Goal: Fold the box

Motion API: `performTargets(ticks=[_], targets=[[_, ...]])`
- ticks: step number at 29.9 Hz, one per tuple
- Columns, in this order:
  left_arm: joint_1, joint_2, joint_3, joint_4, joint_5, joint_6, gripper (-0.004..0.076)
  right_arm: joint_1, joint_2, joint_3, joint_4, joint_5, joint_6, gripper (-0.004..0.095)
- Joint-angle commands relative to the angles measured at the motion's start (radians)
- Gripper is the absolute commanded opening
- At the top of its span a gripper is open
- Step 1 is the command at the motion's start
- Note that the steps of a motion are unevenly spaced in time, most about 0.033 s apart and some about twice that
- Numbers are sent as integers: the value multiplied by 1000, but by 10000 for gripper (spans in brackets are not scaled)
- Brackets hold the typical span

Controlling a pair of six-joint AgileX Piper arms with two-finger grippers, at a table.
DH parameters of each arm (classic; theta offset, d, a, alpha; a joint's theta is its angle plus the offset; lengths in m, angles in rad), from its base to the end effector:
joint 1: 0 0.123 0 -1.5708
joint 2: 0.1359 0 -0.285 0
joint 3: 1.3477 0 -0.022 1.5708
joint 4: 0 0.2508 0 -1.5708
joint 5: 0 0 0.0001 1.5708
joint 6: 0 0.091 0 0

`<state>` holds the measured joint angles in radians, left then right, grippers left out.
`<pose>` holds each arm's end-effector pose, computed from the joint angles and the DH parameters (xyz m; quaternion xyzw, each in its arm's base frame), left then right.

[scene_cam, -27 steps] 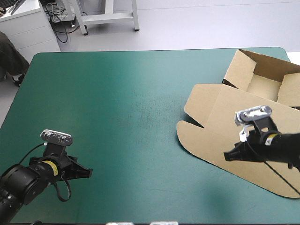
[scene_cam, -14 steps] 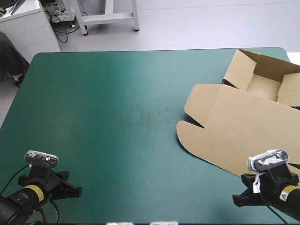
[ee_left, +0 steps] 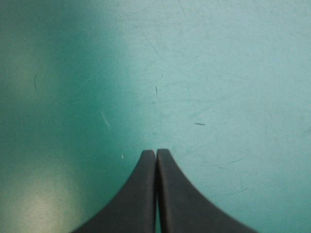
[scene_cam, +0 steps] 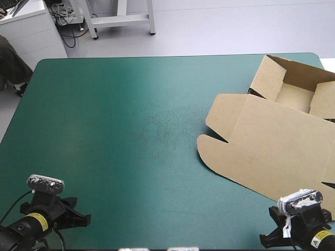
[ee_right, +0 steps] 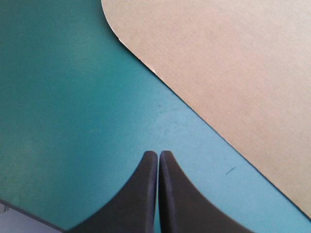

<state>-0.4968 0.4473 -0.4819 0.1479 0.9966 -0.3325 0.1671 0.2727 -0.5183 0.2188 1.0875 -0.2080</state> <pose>0.0639 -0.0218 0.2632 0.0934 0.9330 -0.0711 0.3403 0.0305 0.0229 0.2784 -0.1621 0.8979 0.1008 0.3966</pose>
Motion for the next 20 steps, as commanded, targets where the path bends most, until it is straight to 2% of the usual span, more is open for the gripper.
performTargets(ticks=[1, 20], targets=[[-5, 8, -27, 3, -45, -2, -32, 3, 3, 26, 8, -77, -17, -7], [-5, 8, -27, 3, -44, -2, -32, 3, 3, 26, 6, -77, -12, -23]])
